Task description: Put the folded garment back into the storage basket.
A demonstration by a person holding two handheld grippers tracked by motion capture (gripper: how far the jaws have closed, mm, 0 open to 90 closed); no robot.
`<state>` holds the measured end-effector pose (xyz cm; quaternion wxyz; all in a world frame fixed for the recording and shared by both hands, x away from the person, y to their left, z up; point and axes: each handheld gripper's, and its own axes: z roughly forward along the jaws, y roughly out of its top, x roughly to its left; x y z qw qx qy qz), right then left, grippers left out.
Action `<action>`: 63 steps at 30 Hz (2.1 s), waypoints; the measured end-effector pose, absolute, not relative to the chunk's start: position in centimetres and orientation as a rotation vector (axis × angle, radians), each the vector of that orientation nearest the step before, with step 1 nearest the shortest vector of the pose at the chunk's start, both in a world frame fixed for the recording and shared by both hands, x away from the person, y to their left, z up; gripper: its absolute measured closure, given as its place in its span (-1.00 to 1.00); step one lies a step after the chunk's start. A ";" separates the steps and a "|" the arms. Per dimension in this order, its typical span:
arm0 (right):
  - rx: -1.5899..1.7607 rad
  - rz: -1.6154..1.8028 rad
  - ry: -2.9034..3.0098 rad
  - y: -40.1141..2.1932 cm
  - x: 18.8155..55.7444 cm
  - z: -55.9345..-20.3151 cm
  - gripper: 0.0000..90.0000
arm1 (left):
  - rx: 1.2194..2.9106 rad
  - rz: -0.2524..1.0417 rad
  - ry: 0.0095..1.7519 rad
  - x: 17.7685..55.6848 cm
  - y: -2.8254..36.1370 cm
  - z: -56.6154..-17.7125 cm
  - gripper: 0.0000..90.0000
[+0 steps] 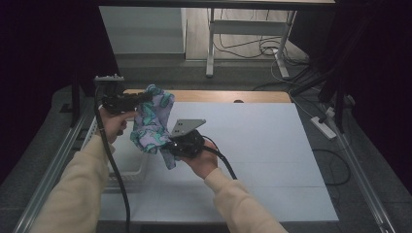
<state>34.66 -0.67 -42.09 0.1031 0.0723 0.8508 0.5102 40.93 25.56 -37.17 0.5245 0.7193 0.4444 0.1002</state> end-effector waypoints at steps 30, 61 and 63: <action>0.171 1.532 2.515 4.3 35.2 -41.3 0.79 | 1.687 0.285 1.111 40.1 30.2 -36.3 0.79; 0.140 1.555 2.554 9.7 35.6 -42.3 0.79 | 1.646 0.306 1.180 39.3 34.9 -37.5 0.79; 0.139 1.557 2.559 10.1 35.7 -42.6 0.79 | 1.646 0.303 1.190 39.4 35.1 -37.8 0.79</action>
